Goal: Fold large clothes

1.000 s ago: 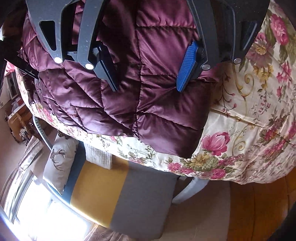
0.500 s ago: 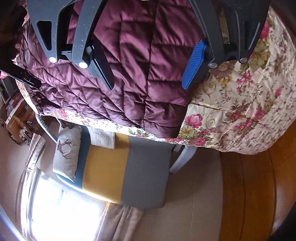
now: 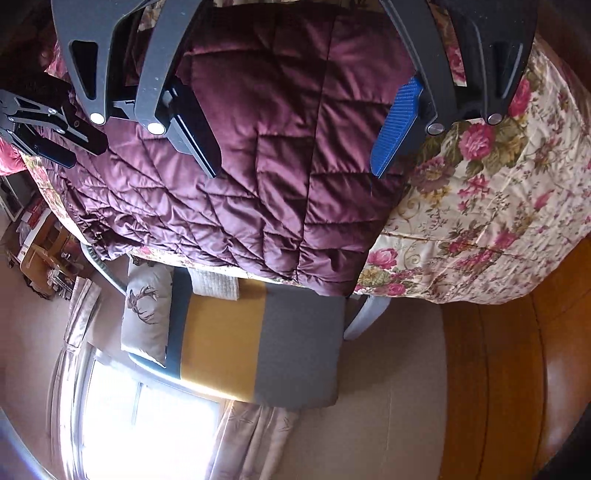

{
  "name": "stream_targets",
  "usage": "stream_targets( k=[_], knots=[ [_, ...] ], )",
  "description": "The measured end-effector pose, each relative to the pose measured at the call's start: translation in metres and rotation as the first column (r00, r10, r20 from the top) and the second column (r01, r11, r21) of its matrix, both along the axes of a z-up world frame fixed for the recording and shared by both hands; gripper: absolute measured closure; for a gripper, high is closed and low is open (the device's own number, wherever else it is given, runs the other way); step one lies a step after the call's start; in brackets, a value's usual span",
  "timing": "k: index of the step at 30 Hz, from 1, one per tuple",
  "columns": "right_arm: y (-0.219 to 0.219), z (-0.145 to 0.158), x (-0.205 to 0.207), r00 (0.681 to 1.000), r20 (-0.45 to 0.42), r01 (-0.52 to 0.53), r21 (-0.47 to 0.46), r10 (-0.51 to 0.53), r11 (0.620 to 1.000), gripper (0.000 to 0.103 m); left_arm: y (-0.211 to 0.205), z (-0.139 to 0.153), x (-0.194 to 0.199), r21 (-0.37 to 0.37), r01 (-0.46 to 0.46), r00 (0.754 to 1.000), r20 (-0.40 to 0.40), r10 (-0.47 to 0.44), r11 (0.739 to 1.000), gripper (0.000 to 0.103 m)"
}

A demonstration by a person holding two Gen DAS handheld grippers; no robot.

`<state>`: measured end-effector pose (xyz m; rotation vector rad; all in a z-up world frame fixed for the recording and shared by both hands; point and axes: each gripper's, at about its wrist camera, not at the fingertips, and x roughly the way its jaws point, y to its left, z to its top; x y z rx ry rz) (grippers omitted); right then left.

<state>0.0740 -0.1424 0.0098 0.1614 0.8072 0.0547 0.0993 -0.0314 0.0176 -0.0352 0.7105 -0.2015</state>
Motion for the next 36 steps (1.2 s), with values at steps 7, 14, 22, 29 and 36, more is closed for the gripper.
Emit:
stream_targets(
  k=[7,14,22,29,36],
  knots=[
    [0.001,-0.017,0.000,1.000,-0.028,0.009,-0.016,-0.009,1.000,0.016,0.005,-0.017,-0.002,-0.002,-0.011,0.999,-0.045,0.011,1.000,0.021],
    [0.002,-0.032,0.001,0.998,-0.055,0.007,-0.021,-0.008,1.000,0.015,0.011,-0.040,0.006,0.000,-0.021,0.995,-0.093,0.021,1.000,0.021],
    [-0.051,0.011,-0.018,0.993,0.025,0.114,0.041,-0.115,0.993,0.016,0.021,-0.024,-0.008,0.001,-0.050,0.999,-0.021,0.050,0.999,0.021],
    [-0.121,-0.015,-0.024,0.956,-0.068,0.289,0.025,-0.287,0.957,0.018,0.029,-0.041,-0.001,-0.009,-0.039,0.995,-0.088,0.038,0.999,0.021],
    [-0.142,-0.057,-0.017,0.950,-0.139,0.295,0.095,-0.280,0.951,0.022,0.031,-0.059,0.006,-0.019,-0.018,0.993,-0.118,0.016,1.000,0.019]
  ],
)
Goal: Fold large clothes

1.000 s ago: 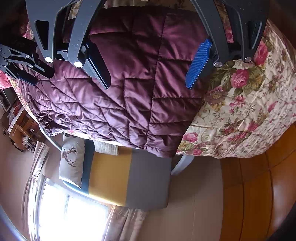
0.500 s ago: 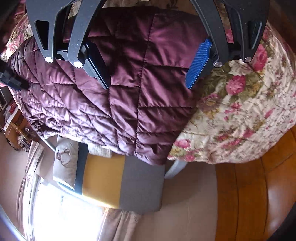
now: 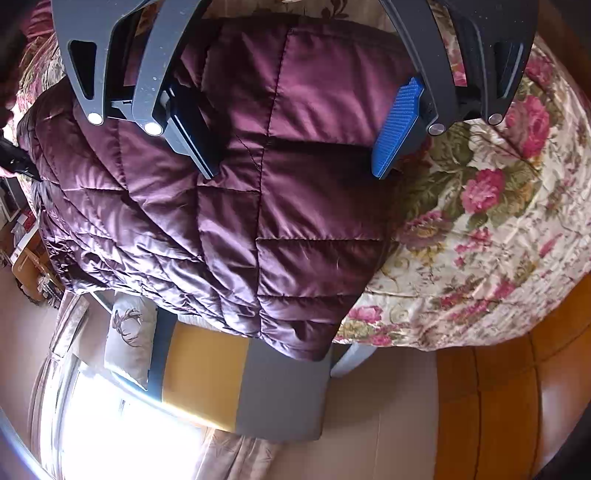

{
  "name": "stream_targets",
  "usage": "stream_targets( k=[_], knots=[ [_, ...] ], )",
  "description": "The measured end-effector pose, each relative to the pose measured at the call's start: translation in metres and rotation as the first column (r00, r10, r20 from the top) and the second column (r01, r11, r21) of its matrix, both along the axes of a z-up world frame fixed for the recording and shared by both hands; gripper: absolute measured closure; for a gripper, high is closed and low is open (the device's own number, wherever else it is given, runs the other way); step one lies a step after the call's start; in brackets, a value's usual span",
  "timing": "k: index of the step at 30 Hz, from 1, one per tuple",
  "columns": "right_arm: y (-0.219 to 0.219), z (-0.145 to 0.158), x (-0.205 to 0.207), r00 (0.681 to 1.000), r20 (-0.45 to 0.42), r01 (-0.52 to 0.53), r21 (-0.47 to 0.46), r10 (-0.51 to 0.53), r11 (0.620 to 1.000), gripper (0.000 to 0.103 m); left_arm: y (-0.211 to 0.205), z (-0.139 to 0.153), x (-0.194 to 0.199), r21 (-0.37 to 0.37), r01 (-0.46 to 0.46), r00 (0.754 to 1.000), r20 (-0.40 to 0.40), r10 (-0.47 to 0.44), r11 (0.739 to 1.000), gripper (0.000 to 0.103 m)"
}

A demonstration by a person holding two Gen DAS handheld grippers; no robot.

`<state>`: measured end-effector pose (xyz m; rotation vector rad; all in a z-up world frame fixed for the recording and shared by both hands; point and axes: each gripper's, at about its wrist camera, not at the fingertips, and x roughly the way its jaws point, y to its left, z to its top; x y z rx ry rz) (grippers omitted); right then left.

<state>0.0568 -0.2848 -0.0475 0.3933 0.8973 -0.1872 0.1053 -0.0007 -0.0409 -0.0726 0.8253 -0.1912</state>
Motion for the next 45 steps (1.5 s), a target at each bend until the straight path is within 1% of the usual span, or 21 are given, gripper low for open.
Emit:
stream_targets(
  k=[2,5,7,11,13,15,18,20,22,25,27,31,40,45],
  knots=[
    [-0.002,-0.002,0.000,1.000,0.005,0.006,0.006,-0.007,1.000,0.022,-0.002,0.003,-0.001,0.014,-0.005,1.000,0.003,0.005,1.000,0.019],
    [-0.002,0.002,-0.002,1.000,0.014,0.002,0.004,-0.002,1.000,0.022,-0.003,0.019,-0.006,0.029,-0.038,0.999,0.026,0.037,0.999,0.019],
    [0.000,0.012,-0.011,0.999,0.043,-0.004,0.007,0.004,1.000,0.021,-0.004,0.030,-0.011,0.035,-0.045,0.998,0.050,0.043,0.998,0.019],
    [-0.005,0.037,-0.033,0.989,0.146,0.000,0.061,-0.009,0.998,0.009,-0.010,0.047,-0.021,0.058,-0.040,0.995,0.096,0.035,0.998,0.019],
    [-0.013,0.043,-0.044,0.986,0.162,0.028,0.071,-0.040,0.997,0.006,-0.013,0.052,-0.023,0.054,-0.030,0.995,0.098,0.024,0.998,0.019],
    [-0.024,0.044,-0.054,0.984,0.169,0.043,0.111,-0.062,0.993,0.004,-0.017,0.056,-0.025,0.047,-0.017,0.995,0.103,0.012,0.999,0.019],
    [-0.041,0.033,-0.066,0.984,0.146,0.069,0.190,-0.098,0.979,0.003,-0.027,0.058,-0.028,0.051,0.011,0.994,0.106,-0.017,0.999,0.019],
    [-0.054,0.022,-0.074,0.983,0.135,0.086,0.266,-0.125,0.960,0.002,-0.034,0.058,-0.029,0.054,0.027,0.994,0.102,-0.032,0.998,0.019],
    [-0.068,0.008,-0.079,0.981,0.125,0.096,0.366,-0.151,0.926,0.002,-0.042,0.057,-0.030,0.057,0.041,0.994,0.098,-0.046,0.998,0.019],
    [-0.082,-0.009,-0.083,0.977,0.115,0.106,0.464,-0.179,0.879,0.002,-0.053,0.056,-0.031,0.066,0.068,0.993,0.094,-0.075,0.995,0.019],
    [-0.087,-0.019,-0.082,0.977,0.103,0.109,0.512,-0.186,0.852,0.002,-0.060,0.056,-0.031,0.074,0.083,0.991,0.098,-0.090,0.994,0.019],
    [-0.089,-0.032,-0.076,0.981,0.079,0.107,0.547,-0.178,0.830,0.002,-0.070,0.056,-0.029,0.080,0.102,0.989,0.096,-0.109,0.992,0.019],
    [-0.089,-0.038,-0.058,0.986,0.071,0.084,0.553,-0.148,0.829,0.002,-0.092,0.048,-0.025,0.088,0.149,0.985,0.077,-0.155,0.985,0.019],
    [-0.086,-0.041,-0.051,0.989,0.069,0.068,0.566,-0.129,0.822,0.002,-0.100,0.044,-0.023,0.088,0.167,0.983,0.069,-0.173,0.982,0.019]
  ],
)
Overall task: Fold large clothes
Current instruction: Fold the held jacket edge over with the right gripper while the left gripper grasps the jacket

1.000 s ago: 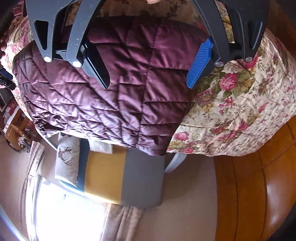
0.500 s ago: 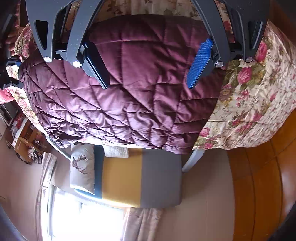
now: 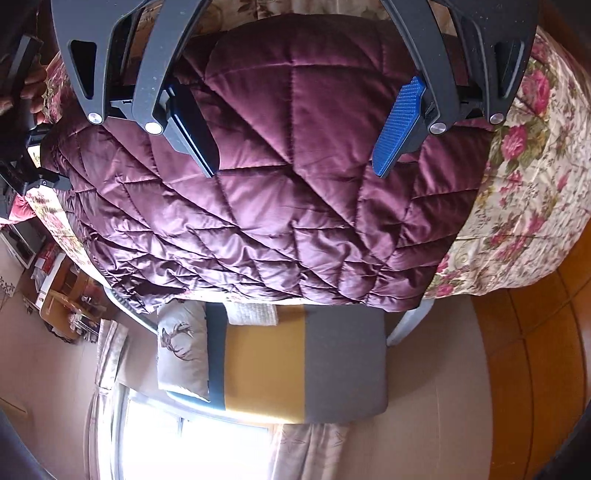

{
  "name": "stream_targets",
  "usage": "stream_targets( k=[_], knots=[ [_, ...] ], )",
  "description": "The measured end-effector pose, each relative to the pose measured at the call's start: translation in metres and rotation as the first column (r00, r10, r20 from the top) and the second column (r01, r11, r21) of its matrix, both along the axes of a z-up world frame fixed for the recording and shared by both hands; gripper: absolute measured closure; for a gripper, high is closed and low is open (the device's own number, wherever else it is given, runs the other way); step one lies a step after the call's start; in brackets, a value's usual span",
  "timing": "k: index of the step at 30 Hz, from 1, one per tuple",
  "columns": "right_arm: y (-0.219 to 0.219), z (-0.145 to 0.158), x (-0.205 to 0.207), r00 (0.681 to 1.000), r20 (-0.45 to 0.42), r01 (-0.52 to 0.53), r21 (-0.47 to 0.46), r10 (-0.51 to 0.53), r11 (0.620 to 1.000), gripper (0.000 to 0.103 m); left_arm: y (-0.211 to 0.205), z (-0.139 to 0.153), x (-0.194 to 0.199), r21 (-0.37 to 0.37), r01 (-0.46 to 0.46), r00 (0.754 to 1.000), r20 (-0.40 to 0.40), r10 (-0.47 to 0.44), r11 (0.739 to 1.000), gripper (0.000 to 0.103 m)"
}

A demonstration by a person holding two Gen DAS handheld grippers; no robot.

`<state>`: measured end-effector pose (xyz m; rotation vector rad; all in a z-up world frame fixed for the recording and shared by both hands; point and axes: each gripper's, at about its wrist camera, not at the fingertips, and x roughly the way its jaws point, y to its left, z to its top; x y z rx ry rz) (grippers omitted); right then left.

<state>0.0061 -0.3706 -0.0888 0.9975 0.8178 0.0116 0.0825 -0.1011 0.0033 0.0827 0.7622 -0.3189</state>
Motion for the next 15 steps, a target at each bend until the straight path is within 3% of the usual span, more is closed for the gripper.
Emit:
stream_targets(
  k=[9,15],
  knots=[
    [0.008,-0.004,0.014,1.000,-0.010,-0.029,0.003,0.029,1.000,0.002,-0.005,-0.008,0.008,-0.006,0.013,1.000,-0.021,-0.013,1.000,0.024],
    [0.004,-0.009,0.016,0.998,-0.009,-0.056,0.024,0.056,0.998,0.002,0.002,-0.007,0.015,-0.026,0.008,1.000,-0.023,-0.008,1.000,0.036]
  ],
)
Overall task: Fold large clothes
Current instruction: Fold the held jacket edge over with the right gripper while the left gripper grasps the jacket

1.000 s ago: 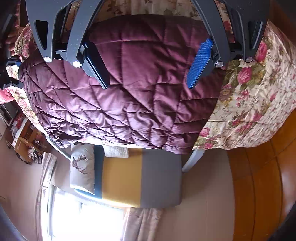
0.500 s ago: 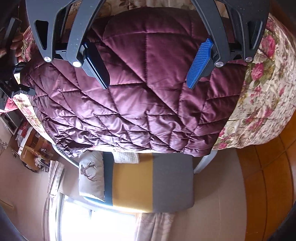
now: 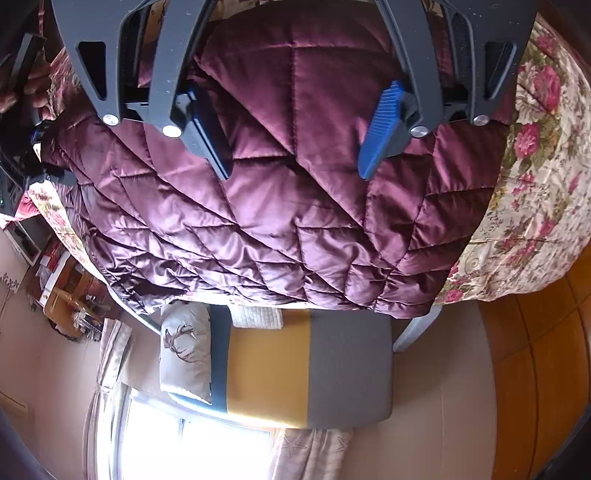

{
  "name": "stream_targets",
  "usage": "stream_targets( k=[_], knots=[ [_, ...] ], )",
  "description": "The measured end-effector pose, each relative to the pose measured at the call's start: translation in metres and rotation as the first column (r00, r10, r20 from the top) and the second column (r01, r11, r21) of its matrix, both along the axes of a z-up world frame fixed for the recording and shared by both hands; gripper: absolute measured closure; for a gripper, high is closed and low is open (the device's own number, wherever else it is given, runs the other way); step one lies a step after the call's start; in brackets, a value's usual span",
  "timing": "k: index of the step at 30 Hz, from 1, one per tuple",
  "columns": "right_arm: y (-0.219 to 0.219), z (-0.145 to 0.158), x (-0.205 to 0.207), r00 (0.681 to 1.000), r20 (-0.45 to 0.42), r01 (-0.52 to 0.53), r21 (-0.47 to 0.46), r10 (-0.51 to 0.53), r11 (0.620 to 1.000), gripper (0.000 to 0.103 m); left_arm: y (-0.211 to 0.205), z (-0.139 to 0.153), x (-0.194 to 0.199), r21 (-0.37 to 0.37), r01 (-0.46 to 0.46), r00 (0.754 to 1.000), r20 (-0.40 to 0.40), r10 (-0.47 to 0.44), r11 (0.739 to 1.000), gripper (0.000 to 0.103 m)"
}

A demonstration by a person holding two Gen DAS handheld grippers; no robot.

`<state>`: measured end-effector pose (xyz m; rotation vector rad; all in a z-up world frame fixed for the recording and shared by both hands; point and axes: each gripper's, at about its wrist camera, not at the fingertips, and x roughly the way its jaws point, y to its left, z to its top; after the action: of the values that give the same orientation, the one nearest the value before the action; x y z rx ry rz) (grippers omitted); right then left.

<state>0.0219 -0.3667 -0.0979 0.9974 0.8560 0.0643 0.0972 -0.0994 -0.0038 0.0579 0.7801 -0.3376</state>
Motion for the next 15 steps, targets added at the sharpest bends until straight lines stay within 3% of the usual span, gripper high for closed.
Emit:
stream_targets(
  k=[5,10,13,15],
  knots=[
    [0.001,-0.002,0.007,1.000,-0.005,-0.004,0.000,0.004,1.000,0.002,0.011,-0.013,0.015,-0.034,-0.003,0.999,-0.050,0.001,0.999,0.037],
    [0.012,0.001,0.017,0.999,0.019,-0.043,-0.002,0.043,0.999,0.005,0.004,-0.027,0.019,-0.003,0.021,0.999,-0.041,-0.021,1.000,0.037],
    [0.015,0.003,0.021,0.998,0.036,-0.055,-0.002,0.055,0.998,0.015,0.003,-0.030,0.021,-0.002,0.026,0.999,-0.041,-0.026,1.000,0.037],
    [0.016,0.006,0.020,0.997,0.057,-0.057,-0.001,0.057,0.998,0.029,0.003,-0.032,0.020,-0.006,0.028,0.999,-0.042,-0.028,1.000,0.037]
  ],
)
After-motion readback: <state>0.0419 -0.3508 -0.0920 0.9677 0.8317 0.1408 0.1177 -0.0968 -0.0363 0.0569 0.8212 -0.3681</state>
